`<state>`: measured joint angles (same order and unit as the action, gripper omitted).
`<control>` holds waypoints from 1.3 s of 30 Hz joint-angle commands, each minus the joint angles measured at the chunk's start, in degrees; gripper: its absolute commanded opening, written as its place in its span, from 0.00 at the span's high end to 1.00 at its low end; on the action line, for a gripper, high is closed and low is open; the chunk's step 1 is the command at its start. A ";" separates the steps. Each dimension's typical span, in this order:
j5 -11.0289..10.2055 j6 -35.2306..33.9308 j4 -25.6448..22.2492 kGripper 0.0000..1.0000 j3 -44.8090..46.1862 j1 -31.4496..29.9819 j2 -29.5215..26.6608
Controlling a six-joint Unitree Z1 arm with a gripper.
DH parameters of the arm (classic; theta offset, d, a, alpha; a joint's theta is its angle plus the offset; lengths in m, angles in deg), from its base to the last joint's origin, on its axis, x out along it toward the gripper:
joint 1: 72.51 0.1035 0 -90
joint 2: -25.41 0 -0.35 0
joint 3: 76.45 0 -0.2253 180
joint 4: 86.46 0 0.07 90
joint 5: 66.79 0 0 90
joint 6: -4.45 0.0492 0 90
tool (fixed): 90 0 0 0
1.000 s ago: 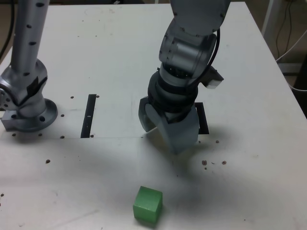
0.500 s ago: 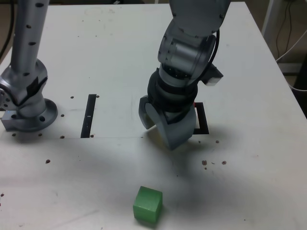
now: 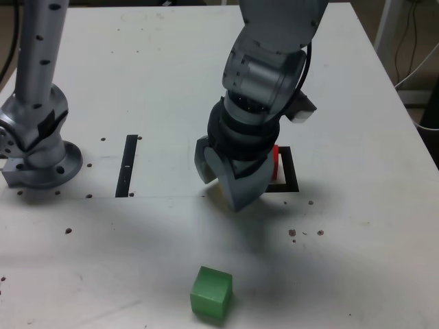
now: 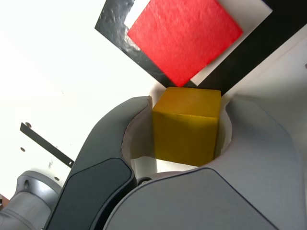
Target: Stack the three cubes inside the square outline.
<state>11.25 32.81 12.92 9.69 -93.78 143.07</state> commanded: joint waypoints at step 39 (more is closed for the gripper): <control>9.22 -21.63 -19.28 0.67 -17.07 7.79 -3.63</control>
<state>20.25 12.20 -6.14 -6.09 -87.05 138.37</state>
